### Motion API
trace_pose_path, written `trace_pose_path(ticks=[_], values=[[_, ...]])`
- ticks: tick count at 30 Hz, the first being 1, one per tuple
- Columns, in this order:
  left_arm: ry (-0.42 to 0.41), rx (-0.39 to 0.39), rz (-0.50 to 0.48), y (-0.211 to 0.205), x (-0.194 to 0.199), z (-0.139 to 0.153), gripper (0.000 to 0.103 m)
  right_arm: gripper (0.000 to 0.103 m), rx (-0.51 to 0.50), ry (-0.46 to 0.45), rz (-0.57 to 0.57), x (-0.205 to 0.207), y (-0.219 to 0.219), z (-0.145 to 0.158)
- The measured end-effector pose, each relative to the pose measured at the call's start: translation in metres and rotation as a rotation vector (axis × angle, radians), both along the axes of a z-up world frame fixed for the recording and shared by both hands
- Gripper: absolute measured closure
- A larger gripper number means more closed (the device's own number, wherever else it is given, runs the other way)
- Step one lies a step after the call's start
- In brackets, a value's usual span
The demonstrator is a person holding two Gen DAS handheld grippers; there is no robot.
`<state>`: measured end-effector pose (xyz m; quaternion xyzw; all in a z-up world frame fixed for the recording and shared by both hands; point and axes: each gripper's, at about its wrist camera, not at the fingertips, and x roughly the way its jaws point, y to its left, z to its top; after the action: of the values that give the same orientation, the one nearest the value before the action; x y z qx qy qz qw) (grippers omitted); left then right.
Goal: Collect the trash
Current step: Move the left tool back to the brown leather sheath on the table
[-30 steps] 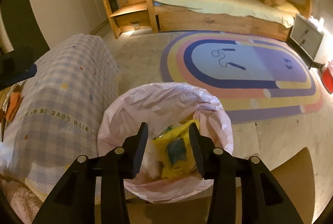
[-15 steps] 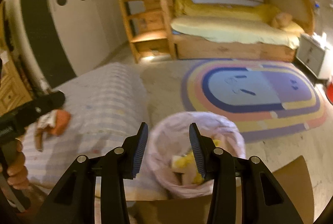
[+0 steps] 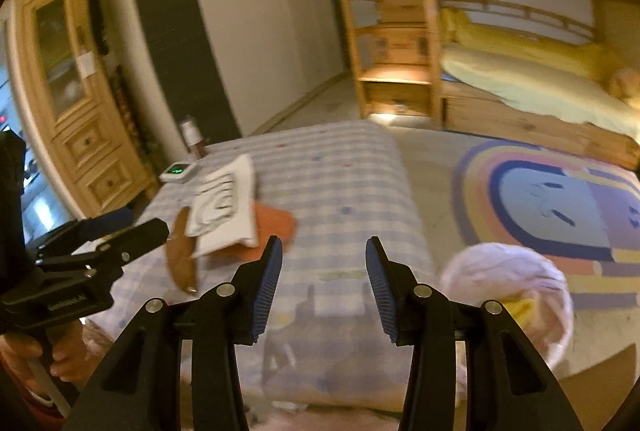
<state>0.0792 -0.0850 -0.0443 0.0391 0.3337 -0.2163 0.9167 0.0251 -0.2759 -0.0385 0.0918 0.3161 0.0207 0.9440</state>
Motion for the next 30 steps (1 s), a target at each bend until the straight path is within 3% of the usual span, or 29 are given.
trace_pose_path(ticks=[7, 10, 13, 19, 30], values=[[0.014, 0.013, 0.173, 0.068, 0.019, -0.02, 0.024, 0.057, -0.013, -0.003, 0.054, 0.029, 0.043, -0.009], [0.039, -0.022, 0.223, 0.086, 0.023, -0.03, 0.024, 0.057, -0.013, -0.004, 0.056, 0.042, 0.05, -0.016], [0.043, 0.001, 0.268, 0.092, 0.027, -0.042, 0.024, 0.057, -0.052, -0.002, 0.034, 0.053, 0.056, -0.028], [0.092, 0.032, 0.225, 0.072, 0.031, -0.06, 0.023, 0.057, 0.008, -0.013, -0.006, 0.056, 0.048, -0.035], [0.163, 0.084, 0.162, 0.023, 0.042, -0.078, 0.02, 0.057, 0.011, -0.003, -0.023, 0.059, 0.044, -0.039]])
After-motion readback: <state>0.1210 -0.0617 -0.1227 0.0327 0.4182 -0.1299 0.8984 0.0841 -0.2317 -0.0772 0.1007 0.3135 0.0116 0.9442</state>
